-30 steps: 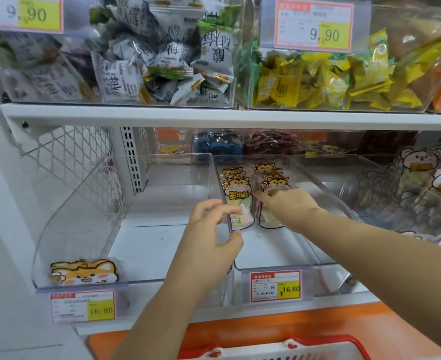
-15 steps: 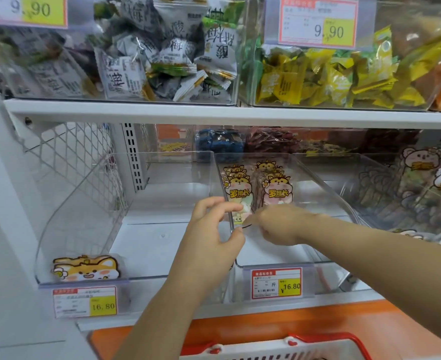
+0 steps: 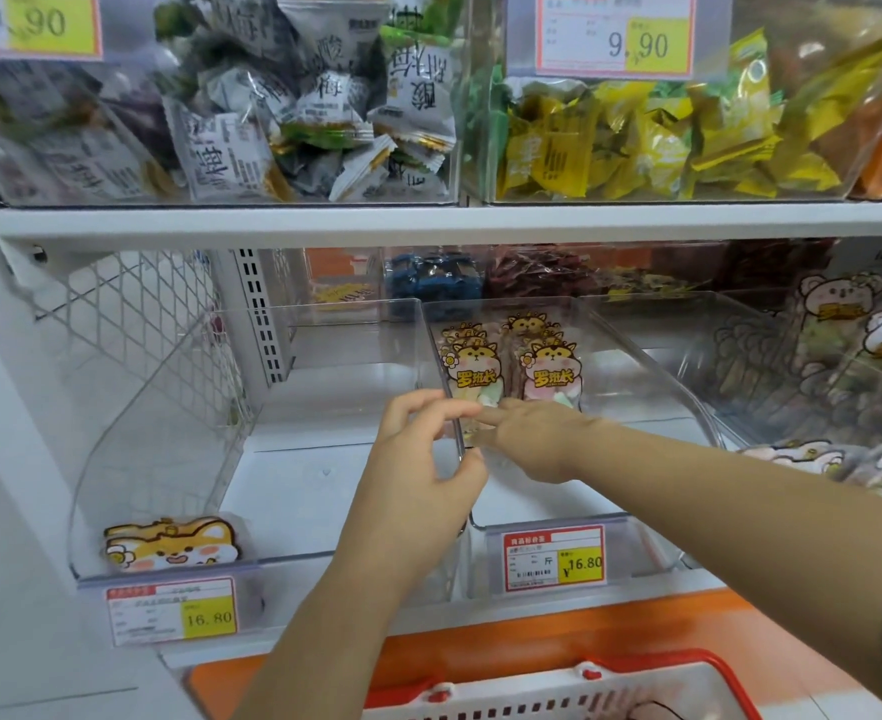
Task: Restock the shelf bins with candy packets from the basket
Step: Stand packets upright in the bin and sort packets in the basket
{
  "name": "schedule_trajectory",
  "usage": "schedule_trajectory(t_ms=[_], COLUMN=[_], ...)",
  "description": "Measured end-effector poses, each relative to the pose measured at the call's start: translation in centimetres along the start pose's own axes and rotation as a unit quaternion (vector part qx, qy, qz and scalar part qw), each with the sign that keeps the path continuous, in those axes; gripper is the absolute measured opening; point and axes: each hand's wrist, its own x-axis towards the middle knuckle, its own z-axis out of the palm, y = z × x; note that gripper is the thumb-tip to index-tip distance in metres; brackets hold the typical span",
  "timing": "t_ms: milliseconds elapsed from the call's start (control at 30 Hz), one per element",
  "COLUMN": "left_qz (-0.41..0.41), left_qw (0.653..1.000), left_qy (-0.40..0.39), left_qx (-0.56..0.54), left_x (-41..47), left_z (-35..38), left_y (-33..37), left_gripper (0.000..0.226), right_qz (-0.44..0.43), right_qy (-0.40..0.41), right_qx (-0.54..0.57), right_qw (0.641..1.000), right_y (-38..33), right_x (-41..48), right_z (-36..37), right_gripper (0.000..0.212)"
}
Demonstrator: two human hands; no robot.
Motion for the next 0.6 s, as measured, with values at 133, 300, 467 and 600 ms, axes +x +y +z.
schedule_trajectory(t_ms=[133,300,467,600], left_qz=[0.004,0.004,0.007,0.009], left_qw=[1.0,1.0,1.0,1.0], left_qy=[-0.003,0.004,0.011,0.011], left_qx=[0.006,0.009,0.012,0.02], left_x=[-0.1,0.0,0.0,0.0], left_z=[-0.1,0.0,0.1,0.2], left_y=[0.0,-0.1,-0.1,-0.3], left_gripper=[0.033,0.033,0.033,0.033], right_qz=[0.009,0.094,0.141,0.139], right_qy=[0.016,0.026,-0.03,-0.029], right_qx=[0.04,0.01,0.019,0.028], right_qw=[0.999,0.995,0.989,0.989], right_y=[0.4,1.5,1.3,1.2], right_x=[-0.3,-2.2,-3.1,-3.5], right_z=[-0.2,-0.3,-0.2,-0.4], right_gripper=[0.073,0.032,0.034,0.038])
